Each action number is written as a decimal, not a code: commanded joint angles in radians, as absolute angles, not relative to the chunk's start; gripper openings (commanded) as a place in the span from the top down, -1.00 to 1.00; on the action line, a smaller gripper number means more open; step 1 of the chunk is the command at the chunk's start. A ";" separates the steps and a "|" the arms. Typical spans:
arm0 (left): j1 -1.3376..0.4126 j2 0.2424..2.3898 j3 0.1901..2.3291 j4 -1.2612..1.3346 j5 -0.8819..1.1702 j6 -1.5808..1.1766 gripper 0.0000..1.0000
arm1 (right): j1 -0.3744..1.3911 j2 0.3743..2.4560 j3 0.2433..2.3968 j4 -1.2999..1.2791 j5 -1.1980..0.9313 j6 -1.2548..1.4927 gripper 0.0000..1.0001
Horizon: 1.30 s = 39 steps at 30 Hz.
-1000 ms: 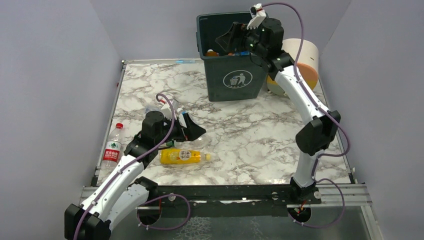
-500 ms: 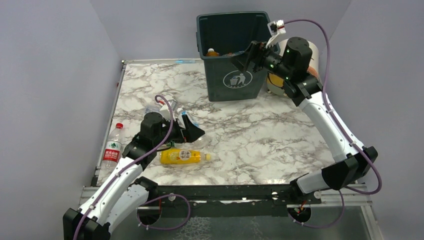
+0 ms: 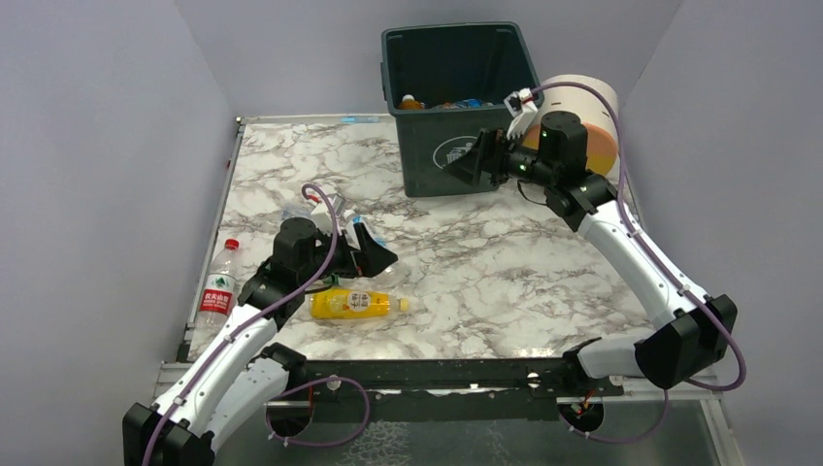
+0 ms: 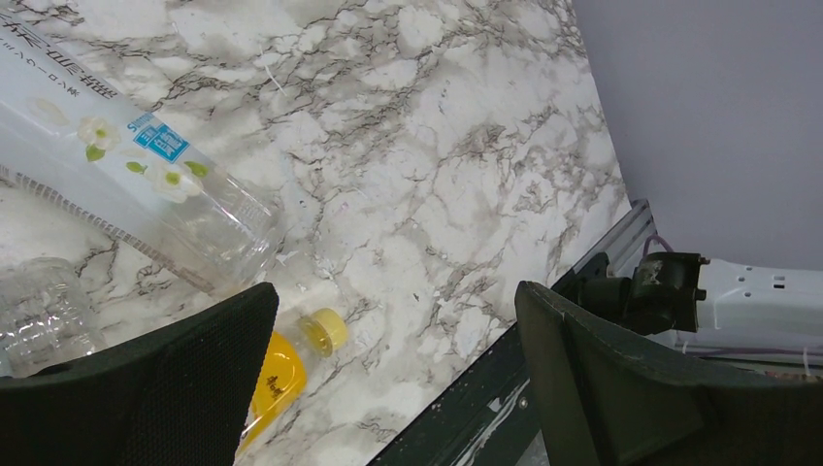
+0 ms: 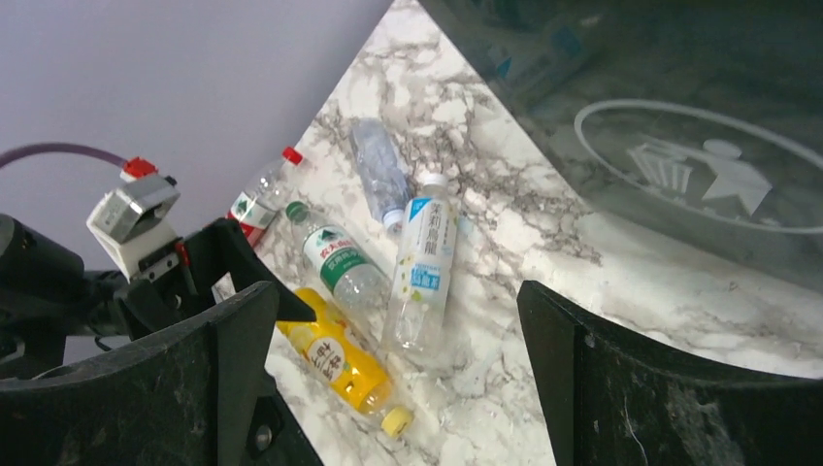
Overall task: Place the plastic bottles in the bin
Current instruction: Pick up the plastic bottle at the center of the board.
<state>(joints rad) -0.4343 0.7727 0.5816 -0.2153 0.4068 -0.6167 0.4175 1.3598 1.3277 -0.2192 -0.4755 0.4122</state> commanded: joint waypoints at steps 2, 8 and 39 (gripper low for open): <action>-0.439 0.754 0.576 -0.206 0.398 -0.609 -0.98 | 0.442 1.299 1.215 -0.208 -0.530 0.426 -0.91; -0.439 0.806 0.593 -0.195 0.381 -0.594 -0.98 | 0.515 1.330 1.064 -0.132 -0.511 0.428 -0.89; -0.439 0.722 0.601 -0.284 0.340 -0.604 -0.98 | 0.760 1.719 1.139 -0.023 -0.360 0.378 -0.81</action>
